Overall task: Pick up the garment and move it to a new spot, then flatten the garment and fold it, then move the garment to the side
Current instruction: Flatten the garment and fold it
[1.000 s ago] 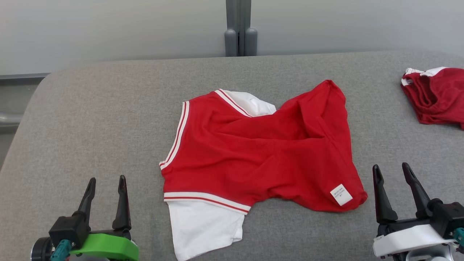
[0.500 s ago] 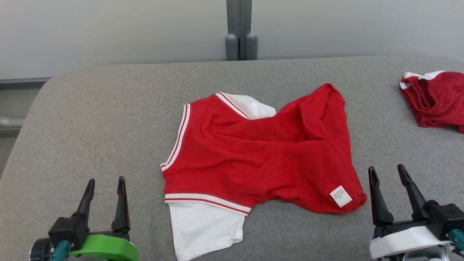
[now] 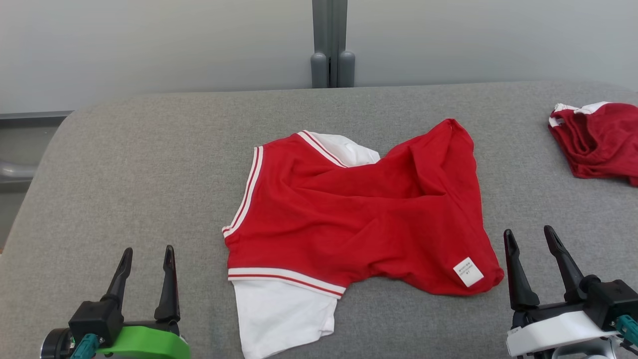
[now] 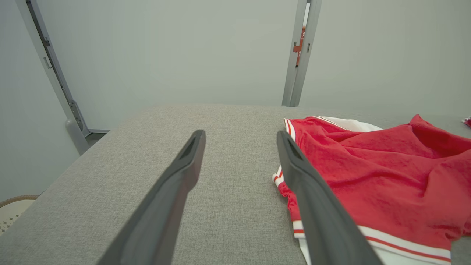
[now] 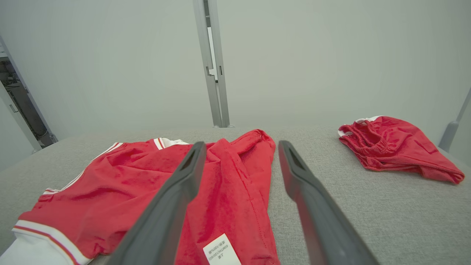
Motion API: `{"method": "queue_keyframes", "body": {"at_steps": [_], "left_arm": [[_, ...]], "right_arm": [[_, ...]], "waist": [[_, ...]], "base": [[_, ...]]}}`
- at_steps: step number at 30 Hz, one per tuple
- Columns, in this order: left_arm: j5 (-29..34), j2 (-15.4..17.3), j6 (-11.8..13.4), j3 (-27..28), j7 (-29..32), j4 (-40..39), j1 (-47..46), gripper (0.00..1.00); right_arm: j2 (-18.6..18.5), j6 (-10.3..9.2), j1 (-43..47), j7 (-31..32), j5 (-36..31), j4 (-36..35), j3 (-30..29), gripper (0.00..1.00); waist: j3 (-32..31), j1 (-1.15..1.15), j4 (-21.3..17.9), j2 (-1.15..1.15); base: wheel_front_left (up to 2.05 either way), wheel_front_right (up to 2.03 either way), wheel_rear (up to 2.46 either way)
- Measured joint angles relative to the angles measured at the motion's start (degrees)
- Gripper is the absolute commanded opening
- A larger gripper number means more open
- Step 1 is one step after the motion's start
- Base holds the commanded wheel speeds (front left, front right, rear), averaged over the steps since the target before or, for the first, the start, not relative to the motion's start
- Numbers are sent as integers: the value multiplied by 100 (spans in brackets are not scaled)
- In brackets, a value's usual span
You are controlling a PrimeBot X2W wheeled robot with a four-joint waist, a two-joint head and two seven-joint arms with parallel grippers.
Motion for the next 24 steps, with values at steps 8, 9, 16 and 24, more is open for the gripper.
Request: {"method": "queue_keyframes", "body": {"at_steps": [8,9,16,24], "left_arm": [[-16,90,0,-82,0,-52,43,100],[-18,98,0,-88,0,-52,51,100],[-24,101,0,-175,0,31,99,100],[-88,87,0,-865,1,721,37,100]], "right_arm": [[-25,0,27,0,15,14,3,100],[-33,0,29,0,19,18,3,100],[-73,0,39,0,64,219,10,100],[-341,0,-438,0,114,1202,22,100]], "waist": [[-62,0,-6,0],[-67,0,-7,0],[-51,0,-19,0],[156,0,-16,0]], "base": [[0,0,0],[0,0,0],[0,0,0],[0,0,0]]}}
